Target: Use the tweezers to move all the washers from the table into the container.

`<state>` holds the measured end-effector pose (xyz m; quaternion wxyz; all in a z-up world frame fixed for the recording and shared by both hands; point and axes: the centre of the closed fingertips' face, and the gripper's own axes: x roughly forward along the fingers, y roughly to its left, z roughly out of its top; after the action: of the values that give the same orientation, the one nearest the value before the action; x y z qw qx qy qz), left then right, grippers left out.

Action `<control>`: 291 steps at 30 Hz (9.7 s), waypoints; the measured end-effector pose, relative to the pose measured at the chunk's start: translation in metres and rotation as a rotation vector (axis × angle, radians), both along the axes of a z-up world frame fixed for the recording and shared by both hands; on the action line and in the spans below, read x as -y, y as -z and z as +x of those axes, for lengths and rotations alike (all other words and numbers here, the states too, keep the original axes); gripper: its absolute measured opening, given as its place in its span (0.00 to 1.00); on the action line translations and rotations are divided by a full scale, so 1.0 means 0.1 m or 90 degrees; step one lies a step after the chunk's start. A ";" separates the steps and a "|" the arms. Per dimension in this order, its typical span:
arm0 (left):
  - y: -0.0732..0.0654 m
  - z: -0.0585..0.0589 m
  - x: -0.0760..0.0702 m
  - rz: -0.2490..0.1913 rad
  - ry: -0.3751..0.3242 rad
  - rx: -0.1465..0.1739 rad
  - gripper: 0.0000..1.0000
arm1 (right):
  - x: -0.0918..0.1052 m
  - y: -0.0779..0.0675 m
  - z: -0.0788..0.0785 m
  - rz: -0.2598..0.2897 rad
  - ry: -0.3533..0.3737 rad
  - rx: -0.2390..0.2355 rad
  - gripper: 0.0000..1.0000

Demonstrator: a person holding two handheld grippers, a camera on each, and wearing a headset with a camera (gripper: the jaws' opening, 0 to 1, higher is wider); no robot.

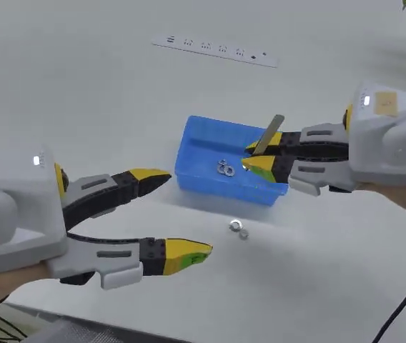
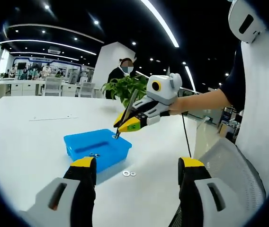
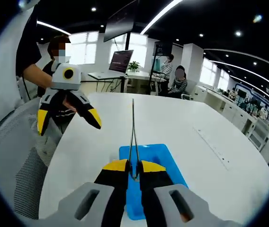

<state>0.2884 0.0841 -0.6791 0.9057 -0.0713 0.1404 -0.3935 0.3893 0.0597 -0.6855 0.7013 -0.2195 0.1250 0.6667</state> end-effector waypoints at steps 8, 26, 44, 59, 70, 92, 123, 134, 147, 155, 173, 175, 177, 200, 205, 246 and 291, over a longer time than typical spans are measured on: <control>-0.01 0.12 -0.11 0.001 -0.039 0.013 0.95 | -0.11 0.19 0.31 0.001 0.022 -0.003 0.10; 0.10 0.16 -0.33 0.021 -0.080 -0.005 0.99 | -0.16 0.80 0.44 -0.053 0.025 -0.050 0.10; 0.05 0.28 -0.22 0.030 -0.056 0.000 0.99 | -0.12 0.66 0.43 -0.048 0.039 -0.039 0.11; -0.18 0.89 -0.18 0.071 -0.065 0.072 0.82 | -0.17 0.50 0.30 -0.047 0.012 -0.001 0.08; -0.17 1.15 0.17 0.123 0.031 0.099 0.54 | -0.14 0.49 0.16 -0.070 -0.016 0.025 0.08; -0.23 1.00 0.40 0.119 0.167 0.108 0.09 | -0.18 0.47 0.02 -0.075 -0.047 0.025 0.08; -0.42 1.04 0.43 0.181 0.162 0.169 0.05 | -0.08 0.31 0.10 -0.067 0.027 0.049 0.16; -0.48 0.98 0.44 0.198 0.164 0.174 0.05 | 0.15 0.29 0.11 -0.047 0.109 0.024 0.27; -0.48 0.85 0.52 0.202 0.178 0.174 0.05 | 0.62 0.22 0.12 0.003 0.230 -0.006 0.41; -0.43 0.75 0.61 0.198 0.194 0.173 0.05 | 0.82 0.36 -0.06 -0.009 0.244 -0.031 0.55; -0.11 0.49 0.70 0.198 0.253 0.161 0.05 | 1.01 0.66 -0.37 -0.057 0.214 -0.089 0.78; -0.06 0.50 0.71 0.198 0.255 0.158 0.05 | 1.04 0.67 -0.36 -0.058 0.214 -0.099 0.81; 0.00 0.50 0.72 0.201 0.258 0.156 0.05 | 1.05 0.67 -0.37 -0.056 0.214 -0.107 0.82; 0.10 0.49 0.79 0.158 0.260 0.127 0.05 | 0.97 0.75 -0.55 -0.040 0.208 -0.170 0.94; 0.13 0.47 0.78 0.168 0.262 0.126 0.05 | 0.96 0.75 -0.59 -0.036 0.206 -0.175 0.93; 0.21 0.43 0.71 0.175 0.273 0.054 0.05 | 0.27 0.71 -0.59 0.000 0.073 -0.199 0.33; 0.26 0.30 0.72 0.164 0.277 0.008 0.19 | 0.20 0.74 -0.63 -0.019 0.002 -0.104 0.10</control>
<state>0.3184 0.0116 -0.7053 0.8022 0.0789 0.1955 -0.5586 0.3264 0.0393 -0.7598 0.6865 -0.1746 0.1917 0.6793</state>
